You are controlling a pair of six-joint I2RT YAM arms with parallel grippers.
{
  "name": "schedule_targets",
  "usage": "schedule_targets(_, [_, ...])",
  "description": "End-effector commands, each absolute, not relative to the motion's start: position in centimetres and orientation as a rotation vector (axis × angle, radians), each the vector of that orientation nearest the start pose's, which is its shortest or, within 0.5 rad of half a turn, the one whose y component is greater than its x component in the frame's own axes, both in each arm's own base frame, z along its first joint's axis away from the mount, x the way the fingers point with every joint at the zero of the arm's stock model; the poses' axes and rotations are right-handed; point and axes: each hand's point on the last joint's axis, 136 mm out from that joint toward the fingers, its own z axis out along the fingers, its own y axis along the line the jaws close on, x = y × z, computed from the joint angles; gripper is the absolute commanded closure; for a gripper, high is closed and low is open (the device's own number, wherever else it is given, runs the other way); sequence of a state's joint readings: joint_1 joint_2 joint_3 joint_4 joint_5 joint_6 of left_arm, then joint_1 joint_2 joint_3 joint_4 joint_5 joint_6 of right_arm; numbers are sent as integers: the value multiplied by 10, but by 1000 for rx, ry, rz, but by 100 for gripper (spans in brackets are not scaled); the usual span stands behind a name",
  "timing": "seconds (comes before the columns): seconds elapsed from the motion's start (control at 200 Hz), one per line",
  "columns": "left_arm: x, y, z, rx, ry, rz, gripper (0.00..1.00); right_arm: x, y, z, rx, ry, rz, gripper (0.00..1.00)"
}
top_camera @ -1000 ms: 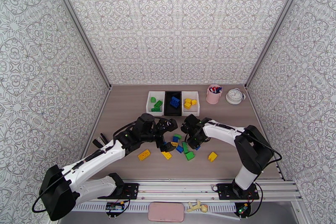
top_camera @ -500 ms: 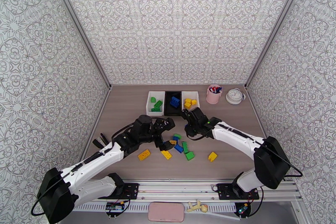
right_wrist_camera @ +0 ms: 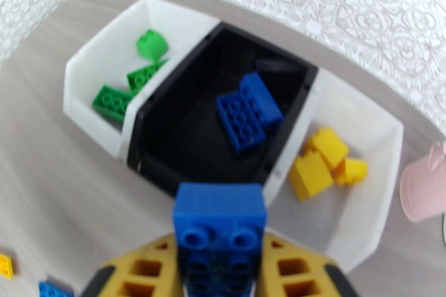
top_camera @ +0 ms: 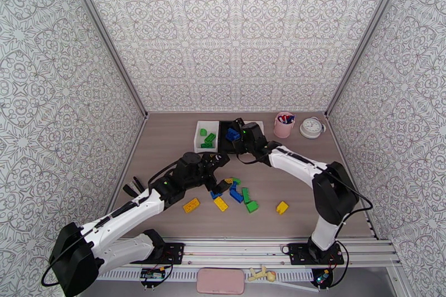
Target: Sort the legos into containers by color
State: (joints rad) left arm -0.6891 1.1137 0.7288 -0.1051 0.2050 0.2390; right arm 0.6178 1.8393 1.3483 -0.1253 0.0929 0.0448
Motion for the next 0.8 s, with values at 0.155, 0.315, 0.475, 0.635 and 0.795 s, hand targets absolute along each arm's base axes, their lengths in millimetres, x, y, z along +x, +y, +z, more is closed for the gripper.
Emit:
schedule_targets(0.155, [275,-251,201,958,1818,-438,1,507,325,168,-478,2053,402,74])
schedule_targets(0.315, [281,-244,204,925,1820,-399,1,532,334,153,-455,2068,413,74])
schedule_targets(0.475, [283,-243,202,921,1826,-391,0,553,330,134,-440,2109,330,72])
schedule_targets(0.635, [284,-241,203,921,1824,-380,0,559,329,140,-450,2097,297,60])
schedule_targets(0.795, [281,-243,205,953,1803,-406,0,551,323,157,-449,2085,291,42])
